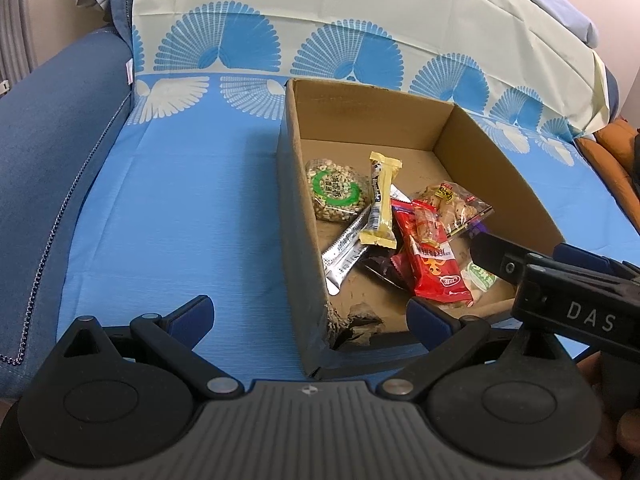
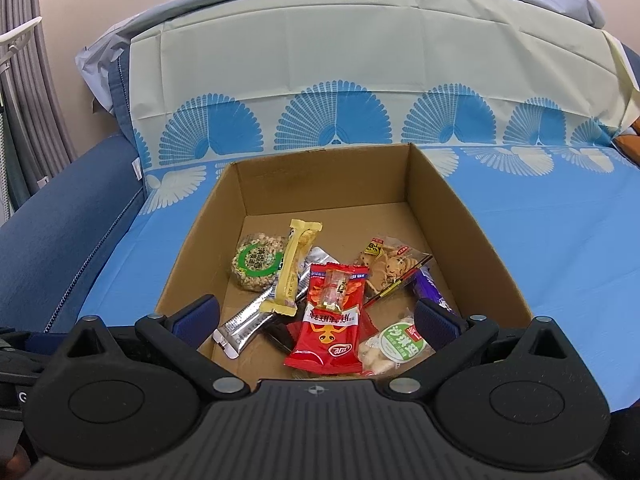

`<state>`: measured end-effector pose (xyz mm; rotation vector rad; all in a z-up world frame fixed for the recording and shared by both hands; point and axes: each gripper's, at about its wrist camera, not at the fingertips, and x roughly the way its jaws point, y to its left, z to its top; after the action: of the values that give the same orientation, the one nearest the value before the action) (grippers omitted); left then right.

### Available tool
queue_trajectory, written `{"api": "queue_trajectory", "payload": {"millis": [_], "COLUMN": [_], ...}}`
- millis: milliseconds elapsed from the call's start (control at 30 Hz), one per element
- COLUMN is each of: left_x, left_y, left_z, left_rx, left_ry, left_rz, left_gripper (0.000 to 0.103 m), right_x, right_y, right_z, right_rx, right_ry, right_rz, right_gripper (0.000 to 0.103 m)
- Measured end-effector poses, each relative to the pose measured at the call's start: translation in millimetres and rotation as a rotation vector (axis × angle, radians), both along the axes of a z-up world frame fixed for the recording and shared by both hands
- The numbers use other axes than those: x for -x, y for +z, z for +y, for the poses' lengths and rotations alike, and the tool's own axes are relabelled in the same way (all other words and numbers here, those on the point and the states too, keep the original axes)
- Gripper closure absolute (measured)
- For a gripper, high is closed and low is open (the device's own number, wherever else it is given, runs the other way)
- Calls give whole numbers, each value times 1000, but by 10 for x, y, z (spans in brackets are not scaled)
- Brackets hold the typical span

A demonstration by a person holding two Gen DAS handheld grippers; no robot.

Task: Organize snacks

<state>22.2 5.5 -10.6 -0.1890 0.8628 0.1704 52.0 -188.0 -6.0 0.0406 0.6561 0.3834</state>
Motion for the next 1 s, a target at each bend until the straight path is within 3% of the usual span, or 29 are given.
{"api": "queue_trajectory", "payload": {"millis": [1000], "left_x": [-27], "left_y": [-3], "left_z": [13], "left_rx": [-7], "left_ry": [-4], "left_rz": [9], "left_gripper": [1], "right_x": [-52], "right_y": [-15], "right_z": [-11], "right_rx": [-10], "right_ry": [-8], "right_rz": [18], "right_gripper": [1]}}
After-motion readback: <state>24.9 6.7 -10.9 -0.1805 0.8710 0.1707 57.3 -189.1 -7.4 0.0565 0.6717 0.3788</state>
